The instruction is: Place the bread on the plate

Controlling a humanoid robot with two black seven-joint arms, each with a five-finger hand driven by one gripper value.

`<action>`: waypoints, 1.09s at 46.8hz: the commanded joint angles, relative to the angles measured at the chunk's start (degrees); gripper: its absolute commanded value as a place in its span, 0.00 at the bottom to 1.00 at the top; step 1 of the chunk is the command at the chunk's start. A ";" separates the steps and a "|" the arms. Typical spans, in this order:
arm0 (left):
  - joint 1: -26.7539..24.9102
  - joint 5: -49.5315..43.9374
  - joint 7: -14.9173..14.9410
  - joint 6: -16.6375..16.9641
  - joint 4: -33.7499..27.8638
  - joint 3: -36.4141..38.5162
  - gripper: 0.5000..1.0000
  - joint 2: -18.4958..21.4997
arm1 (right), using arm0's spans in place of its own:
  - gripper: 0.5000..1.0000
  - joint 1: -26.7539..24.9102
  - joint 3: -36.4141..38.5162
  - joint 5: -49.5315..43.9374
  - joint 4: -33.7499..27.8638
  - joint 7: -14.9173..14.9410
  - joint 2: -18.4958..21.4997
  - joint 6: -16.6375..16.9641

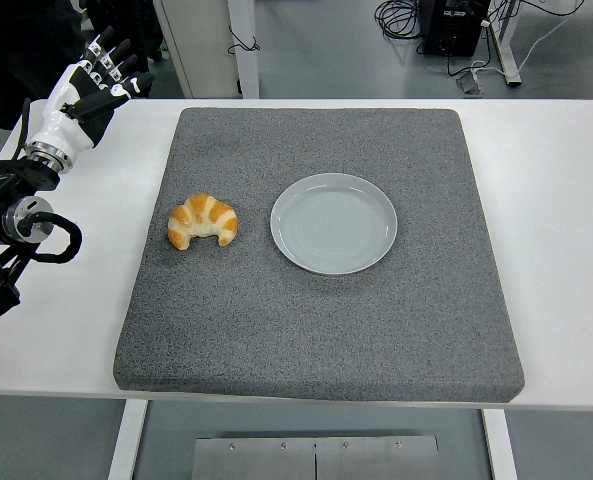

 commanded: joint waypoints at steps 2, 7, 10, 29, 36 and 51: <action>-0.56 0.18 3.10 0.04 -0.40 0.19 0.94 0.59 | 1.00 0.08 0.00 -0.06 0.00 0.02 0.00 0.01; -1.17 0.35 7.15 0.66 -4.69 2.56 0.94 3.92 | 1.00 0.00 0.00 0.03 0.00 0.02 0.00 0.01; -1.70 0.61 7.86 2.24 -9.52 4.67 0.94 7.35 | 1.00 0.00 0.00 0.03 0.00 0.02 0.00 0.01; -18.39 12.73 7.77 7.34 -25.36 32.79 0.93 20.01 | 1.00 0.00 0.00 0.03 0.00 0.02 0.00 0.01; -22.70 20.65 7.77 7.25 -26.50 39.74 0.93 20.63 | 1.00 0.00 0.00 0.03 0.00 0.02 0.00 0.01; -25.08 37.87 8.30 7.34 -35.56 44.40 0.91 25.82 | 1.00 0.00 0.00 0.03 0.09 0.02 0.00 0.01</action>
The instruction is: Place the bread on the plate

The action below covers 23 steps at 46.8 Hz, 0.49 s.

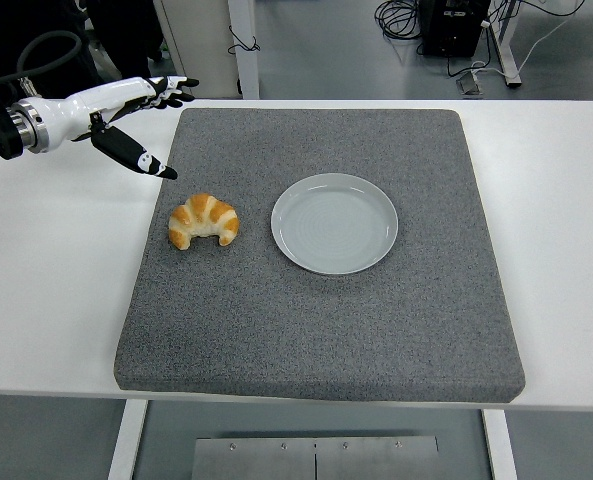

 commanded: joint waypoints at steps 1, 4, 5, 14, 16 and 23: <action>0.23 4.60 0.15 0.09 -0.75 0.11 0.91 0.48 | 1.00 0.00 -0.01 0.02 0.00 -0.01 0.00 0.00; 0.59 7.24 -0.02 0.27 -0.75 0.02 0.91 0.56 | 1.00 0.00 -0.01 -0.07 0.00 -0.01 0.00 0.00; 0.76 7.69 -0.11 0.27 -0.75 0.02 0.91 0.56 | 1.00 0.00 -0.01 0.02 0.00 -0.01 0.00 0.00; 3.31 8.30 -0.46 5.18 -0.75 0.02 0.91 -0.40 | 1.00 0.00 -0.01 0.02 0.00 -0.01 0.00 0.00; 4.36 8.48 -0.55 6.85 -0.75 0.02 0.91 -1.45 | 1.00 0.00 -0.01 0.02 0.00 -0.01 0.00 0.00; 8.14 10.41 -0.73 11.07 -0.75 0.11 0.90 -3.65 | 1.00 0.00 -0.01 0.02 0.00 -0.01 0.00 0.00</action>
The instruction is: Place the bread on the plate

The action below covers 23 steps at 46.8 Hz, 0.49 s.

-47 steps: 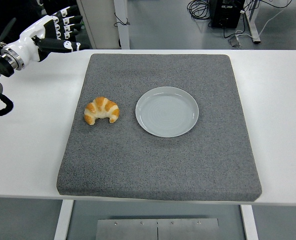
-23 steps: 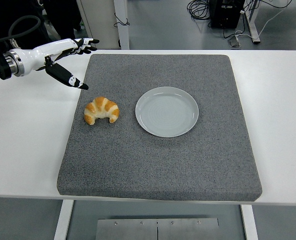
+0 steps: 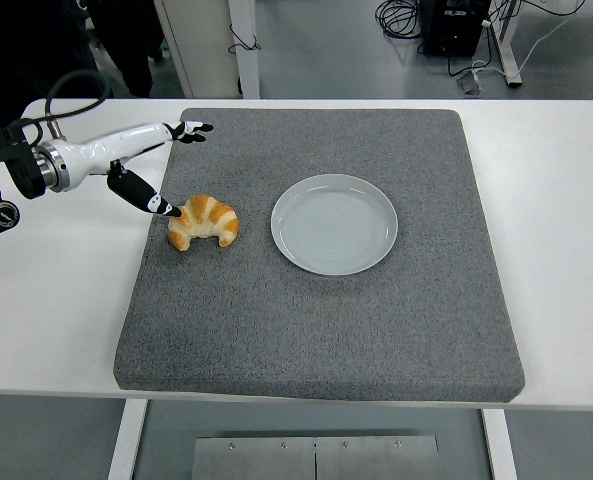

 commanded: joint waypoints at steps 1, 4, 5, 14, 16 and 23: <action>2.21 1.46 -0.01 2.04 0.02 0.01 0.90 -0.85 | 1.00 -0.01 0.00 0.02 0.00 0.00 0.00 -0.07; 3.53 2.78 -0.09 3.62 0.11 0.01 0.89 -1.73 | 1.00 -0.01 0.00 0.02 0.00 0.00 0.00 -0.07; 3.97 3.04 -0.01 4.24 0.19 0.01 0.89 -1.99 | 1.00 -0.01 0.00 0.02 0.00 0.00 0.00 0.01; 6.52 3.49 -0.09 6.88 0.54 0.01 0.89 -3.23 | 1.00 -0.01 0.00 0.01 0.00 0.00 0.00 0.01; 6.87 3.49 -0.18 7.40 0.90 0.01 0.89 -3.49 | 1.00 -0.01 0.00 0.01 0.00 0.00 0.00 0.01; 8.19 3.49 -0.27 9.25 2.65 -0.08 0.88 -4.89 | 1.00 -0.01 0.00 0.01 0.00 0.00 0.00 0.01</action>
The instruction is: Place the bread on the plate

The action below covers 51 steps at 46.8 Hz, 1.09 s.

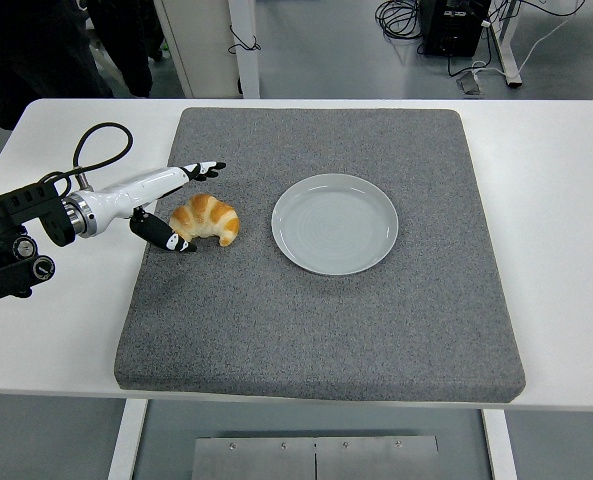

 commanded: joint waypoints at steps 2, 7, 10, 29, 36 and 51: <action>0.81 -0.08 -0.34 0.90 1.24 -0.18 0.88 -1.12 | 1.00 0.00 -0.01 0.03 0.00 0.00 0.00 0.03; 1.34 -0.26 -1.75 1.95 3.34 -0.18 0.88 -2.70 | 1.00 0.00 -0.01 0.03 0.00 0.00 0.00 0.03; 1.95 -0.35 -2.28 2.22 4.75 -0.27 0.88 -3.58 | 1.00 0.00 -0.01 0.03 0.00 0.00 0.00 0.03; 2.57 -1.14 -3.51 2.31 10.20 -0.71 0.82 -6.83 | 1.00 0.00 -0.01 -0.05 0.00 0.00 0.00 0.03; 2.66 -2.45 -3.51 2.75 10.99 -0.71 0.78 -7.89 | 1.00 0.00 -0.01 0.03 0.00 0.00 0.00 0.03; 3.36 -4.65 -3.86 2.66 11.70 -0.62 0.51 -8.33 | 1.00 0.00 -0.01 0.03 0.00 0.00 0.00 0.03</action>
